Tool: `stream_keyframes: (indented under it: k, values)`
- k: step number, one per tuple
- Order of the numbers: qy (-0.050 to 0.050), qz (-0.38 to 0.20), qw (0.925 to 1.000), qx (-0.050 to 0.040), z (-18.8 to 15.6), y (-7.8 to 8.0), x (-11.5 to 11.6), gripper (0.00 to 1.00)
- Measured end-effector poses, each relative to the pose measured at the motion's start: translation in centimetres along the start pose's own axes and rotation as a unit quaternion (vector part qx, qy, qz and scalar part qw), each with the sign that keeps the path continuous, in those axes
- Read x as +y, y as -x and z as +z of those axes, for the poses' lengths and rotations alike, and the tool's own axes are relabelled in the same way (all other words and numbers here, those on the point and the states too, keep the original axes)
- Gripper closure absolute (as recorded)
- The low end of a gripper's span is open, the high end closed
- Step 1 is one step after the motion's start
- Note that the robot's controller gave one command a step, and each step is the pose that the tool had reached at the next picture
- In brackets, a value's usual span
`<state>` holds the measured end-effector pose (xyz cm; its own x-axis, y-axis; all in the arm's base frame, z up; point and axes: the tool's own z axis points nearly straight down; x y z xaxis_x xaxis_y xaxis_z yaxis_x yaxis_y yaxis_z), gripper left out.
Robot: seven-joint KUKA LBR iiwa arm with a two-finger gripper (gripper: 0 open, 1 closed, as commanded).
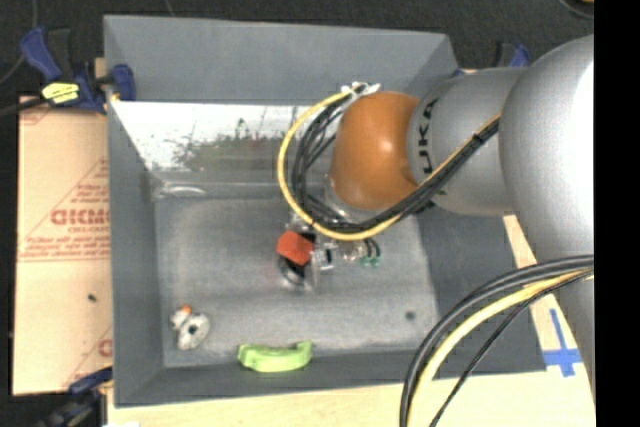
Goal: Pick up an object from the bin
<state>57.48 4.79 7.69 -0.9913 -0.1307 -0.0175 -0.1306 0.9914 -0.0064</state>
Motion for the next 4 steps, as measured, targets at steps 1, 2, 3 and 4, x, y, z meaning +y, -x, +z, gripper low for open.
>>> stream_keyframes:
  k: [1,2,3,4]
  values:
    - [0.0,0.001,1.0,-0.0001,0.0,0.01,0.01,1.0]
    - [0.0,0.001,1.0,-0.0001,0.0,0.01,0.01,1.0]
    - [0.0,0.001,1.0,-0.0001,0.0,0.01,0.01,1.0]
    - [0.0,0.002,1.0,-0.0001,0.0,0.01,0.01,1.0]
